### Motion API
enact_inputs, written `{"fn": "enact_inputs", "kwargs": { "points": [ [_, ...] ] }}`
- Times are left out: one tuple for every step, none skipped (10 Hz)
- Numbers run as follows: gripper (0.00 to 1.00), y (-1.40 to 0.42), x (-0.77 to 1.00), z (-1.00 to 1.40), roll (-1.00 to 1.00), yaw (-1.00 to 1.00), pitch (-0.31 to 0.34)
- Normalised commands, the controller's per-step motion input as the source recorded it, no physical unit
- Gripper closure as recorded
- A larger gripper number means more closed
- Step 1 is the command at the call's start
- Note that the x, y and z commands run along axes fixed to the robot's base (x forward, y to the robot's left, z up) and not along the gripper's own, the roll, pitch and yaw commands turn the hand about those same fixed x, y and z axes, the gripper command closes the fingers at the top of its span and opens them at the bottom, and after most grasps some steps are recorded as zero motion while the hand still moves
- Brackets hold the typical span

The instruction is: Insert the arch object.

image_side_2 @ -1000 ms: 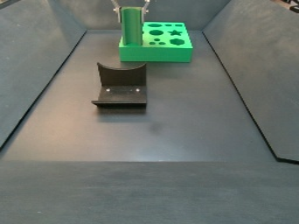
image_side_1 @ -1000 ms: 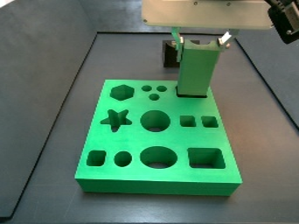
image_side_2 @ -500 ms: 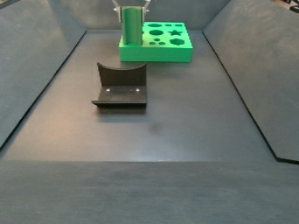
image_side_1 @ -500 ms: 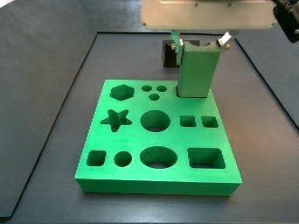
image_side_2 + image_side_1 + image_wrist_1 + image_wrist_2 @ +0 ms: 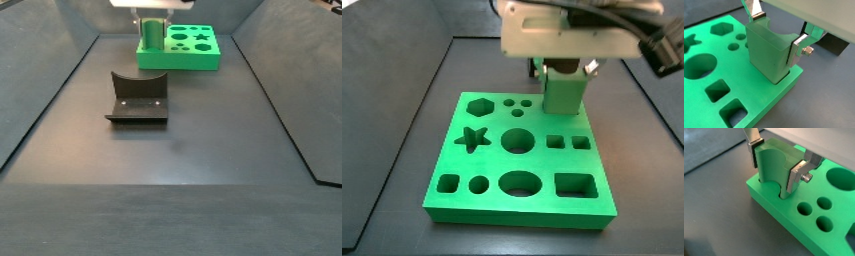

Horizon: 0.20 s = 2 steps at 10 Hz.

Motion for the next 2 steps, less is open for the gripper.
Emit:
{"fn": "enact_inputs", "kwargs": {
  "points": [
    [1.00, 0.13, 0.00, -0.01, -0.13, 0.00, 0.000],
    [1.00, 0.08, 0.00, 0.00, -0.09, 0.00, 0.000]
  ]
}}
